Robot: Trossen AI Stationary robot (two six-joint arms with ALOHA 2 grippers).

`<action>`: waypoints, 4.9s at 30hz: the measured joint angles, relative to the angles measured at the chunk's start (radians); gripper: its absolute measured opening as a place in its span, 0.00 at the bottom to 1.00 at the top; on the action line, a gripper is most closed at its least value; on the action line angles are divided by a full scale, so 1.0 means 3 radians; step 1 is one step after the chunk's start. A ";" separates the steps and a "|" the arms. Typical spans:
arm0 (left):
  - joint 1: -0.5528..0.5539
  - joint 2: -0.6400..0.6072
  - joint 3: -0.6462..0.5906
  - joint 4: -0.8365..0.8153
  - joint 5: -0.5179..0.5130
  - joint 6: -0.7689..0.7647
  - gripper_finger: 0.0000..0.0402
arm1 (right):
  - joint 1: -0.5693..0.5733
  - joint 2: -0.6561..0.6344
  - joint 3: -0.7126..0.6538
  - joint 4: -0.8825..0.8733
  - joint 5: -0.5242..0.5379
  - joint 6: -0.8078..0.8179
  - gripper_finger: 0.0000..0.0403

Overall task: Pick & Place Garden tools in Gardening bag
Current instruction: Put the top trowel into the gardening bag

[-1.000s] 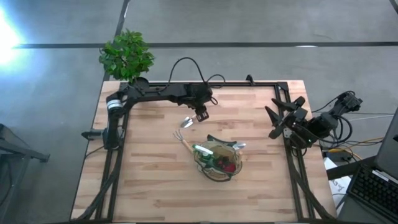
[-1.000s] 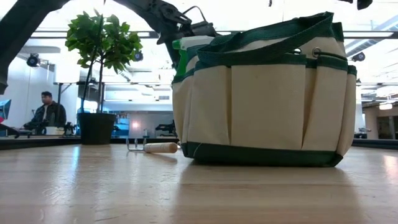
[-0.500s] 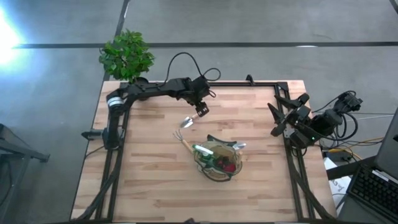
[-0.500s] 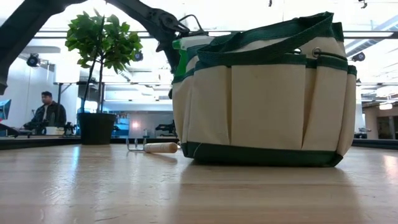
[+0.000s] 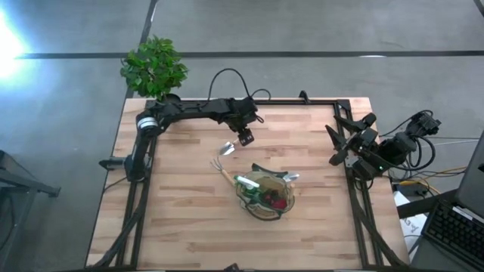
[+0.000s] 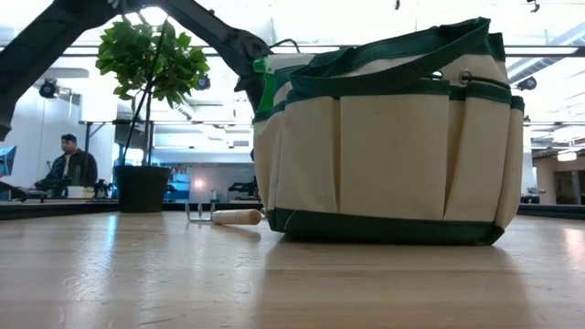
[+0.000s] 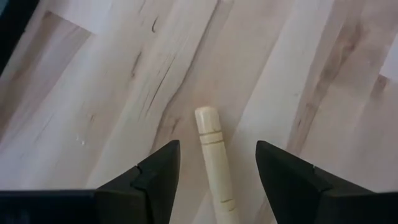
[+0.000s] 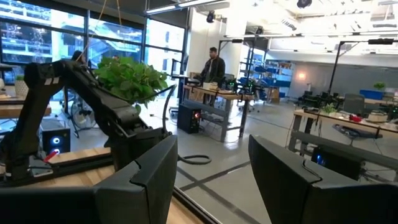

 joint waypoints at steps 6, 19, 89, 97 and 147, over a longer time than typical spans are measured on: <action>0.0003 0.0245 -0.0004 0.0015 0.0006 -0.0060 0.53 | 0.0000 0.0001 -0.0001 0.0000 0.0000 0.0000 0.47; 0.0010 0.0396 0.0001 0.0070 -0.0033 -0.0094 0.36 | -0.0001 0.0003 -0.0002 -0.0003 0.0000 0.0000 0.47; -0.2706 -0.2440 -0.3181 0.5462 -0.1168 0.0526 0.16 | -0.0001 0.0006 -0.0041 -0.0007 0.0422 0.0442 0.47; -0.2708 -0.1839 -0.2750 0.5492 -0.1869 0.0402 0.16 | 0.0000 0.0006 -0.0041 -0.0029 0.0422 0.0427 0.47; -0.2887 -0.0922 -0.3185 0.6654 -0.2247 0.0361 0.16 | 0.0000 0.0033 -0.0097 -0.0031 0.0422 0.0463 0.47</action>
